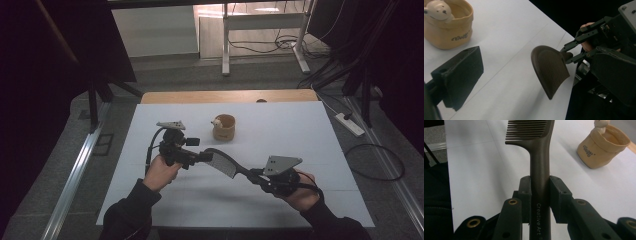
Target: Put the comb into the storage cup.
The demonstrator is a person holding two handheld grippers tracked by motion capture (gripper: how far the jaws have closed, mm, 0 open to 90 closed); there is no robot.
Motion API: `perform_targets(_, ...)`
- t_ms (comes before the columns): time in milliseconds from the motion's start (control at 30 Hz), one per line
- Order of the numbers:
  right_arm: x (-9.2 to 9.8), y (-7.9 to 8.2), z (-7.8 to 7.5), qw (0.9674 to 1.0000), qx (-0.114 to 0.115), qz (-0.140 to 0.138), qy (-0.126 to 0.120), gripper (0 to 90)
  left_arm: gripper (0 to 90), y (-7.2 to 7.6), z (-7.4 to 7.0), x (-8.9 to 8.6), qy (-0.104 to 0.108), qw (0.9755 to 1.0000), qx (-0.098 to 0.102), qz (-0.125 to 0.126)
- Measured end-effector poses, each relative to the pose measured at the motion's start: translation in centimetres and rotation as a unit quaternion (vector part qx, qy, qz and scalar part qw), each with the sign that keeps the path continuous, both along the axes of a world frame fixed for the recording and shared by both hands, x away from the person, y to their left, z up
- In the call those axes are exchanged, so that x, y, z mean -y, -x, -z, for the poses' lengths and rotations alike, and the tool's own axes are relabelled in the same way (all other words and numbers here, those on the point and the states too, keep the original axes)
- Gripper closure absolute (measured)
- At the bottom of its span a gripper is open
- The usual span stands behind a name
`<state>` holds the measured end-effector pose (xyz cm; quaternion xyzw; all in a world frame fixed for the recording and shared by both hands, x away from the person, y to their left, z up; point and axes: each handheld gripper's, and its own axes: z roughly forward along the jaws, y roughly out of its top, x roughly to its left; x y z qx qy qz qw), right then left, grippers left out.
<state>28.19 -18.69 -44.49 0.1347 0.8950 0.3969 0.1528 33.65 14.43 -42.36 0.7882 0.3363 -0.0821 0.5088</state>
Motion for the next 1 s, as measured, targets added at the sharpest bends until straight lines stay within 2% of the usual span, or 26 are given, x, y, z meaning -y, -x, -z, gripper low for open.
perform_targets(567, -0.79, 0.56, -0.22, 0.9997, 0.012, -0.016, -0.010, 72.8, 0.0, -0.12, 0.38, 0.93, 0.025, 0.9990, -0.025, 0.025)
perform_targets(833, -0.96, 0.73, -0.25, 0.9996, 0.018, -0.020, -0.011, 72.8, 0.8, -0.21, 0.42, 1.02, 0.025, 0.9985, -0.038, 0.030)
perform_targets(900, -0.97, 0.76, -0.25, 0.9995, 0.020, -0.020, -0.011, 72.8, 4.4, -0.24, 0.43, 0.94, 0.024, 0.9984, -0.041, 0.029)
perform_targets(933, -0.97, 0.79, -0.25, 0.9995, 0.021, -0.020, -0.010, 72.8, 12.3, -0.27, 0.45, 0.85, 0.028, 0.9981, -0.046, 0.030)
perform_targets(1000, -0.96, 0.79, -0.25, 0.9995, 0.021, -0.020, -0.010, 72.8, 15.7, -0.32, 0.53, 0.65, 0.037, 0.9972, -0.054, 0.036)
